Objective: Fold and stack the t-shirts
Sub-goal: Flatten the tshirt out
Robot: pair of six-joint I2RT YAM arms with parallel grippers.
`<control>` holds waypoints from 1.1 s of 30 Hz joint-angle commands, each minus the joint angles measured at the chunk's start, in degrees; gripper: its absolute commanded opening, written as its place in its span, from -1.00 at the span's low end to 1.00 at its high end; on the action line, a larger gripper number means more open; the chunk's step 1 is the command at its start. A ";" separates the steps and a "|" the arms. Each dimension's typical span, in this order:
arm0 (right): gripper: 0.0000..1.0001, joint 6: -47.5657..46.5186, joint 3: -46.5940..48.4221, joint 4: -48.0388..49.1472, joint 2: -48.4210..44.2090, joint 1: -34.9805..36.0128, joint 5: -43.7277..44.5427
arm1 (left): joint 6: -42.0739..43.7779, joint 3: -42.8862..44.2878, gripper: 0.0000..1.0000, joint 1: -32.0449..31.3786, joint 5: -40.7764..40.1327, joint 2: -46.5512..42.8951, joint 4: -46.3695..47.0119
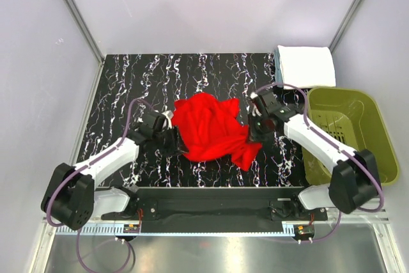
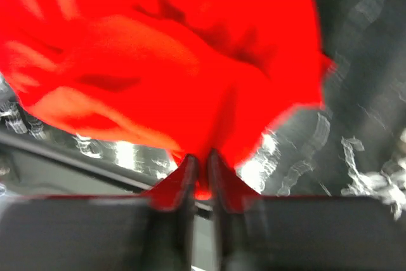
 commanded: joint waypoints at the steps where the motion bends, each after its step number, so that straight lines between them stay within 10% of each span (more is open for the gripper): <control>1: -0.53 0.15 -2.44 -3.82 -8.22 -1.42 7.08 | -0.46 1.41 0.04 -0.11 -4.93 -2.49 1.83; 3: -0.26 0.15 -0.96 -5.59 -10.26 -1.51 6.64 | -0.11 4.30 0.51 0.42 -8.20 -3.20 -1.33; 5: -0.07 0.50 0.98 -4.63 -11.76 -1.42 4.97 | 1.20 7.80 0.57 3.05 -9.71 -2.50 -3.10; 13: -0.21 0.77 7.92 12.24 4.90 -1.51 -4.71 | 10.60 24.93 0.56 9.82 -14.91 18.13 -5.74; 21: 0.39 -8.89 22.06 12.34 25.92 -1.51 -3.37 | 15.35 39.19 0.53 10.09 -13.31 33.60 -8.82; 27: 0.45 -15.49 30.07 11.99 36.83 -1.51 -2.86 | 16.15 44.39 0.27 10.09 -5.32 40.83 -8.82; 30: -0.11 -16.99 35.07 10.85 41.66 -1.60 -1.81 | 15.63 43.87 -0.56 10.52 -7.41 38.73 -11.27; 31: -0.68 -17.08 36.48 10.50 42.20 -1.60 -0.67 | 15.10 43.34 -0.85 11.05 -9.07 37.33 -11.80; 33: -1.00 -18.13 41.84 7.26 43.34 -1.60 4.66 | 13.44 39.14 -1.00 13.59 -9.44 32.34 -12.07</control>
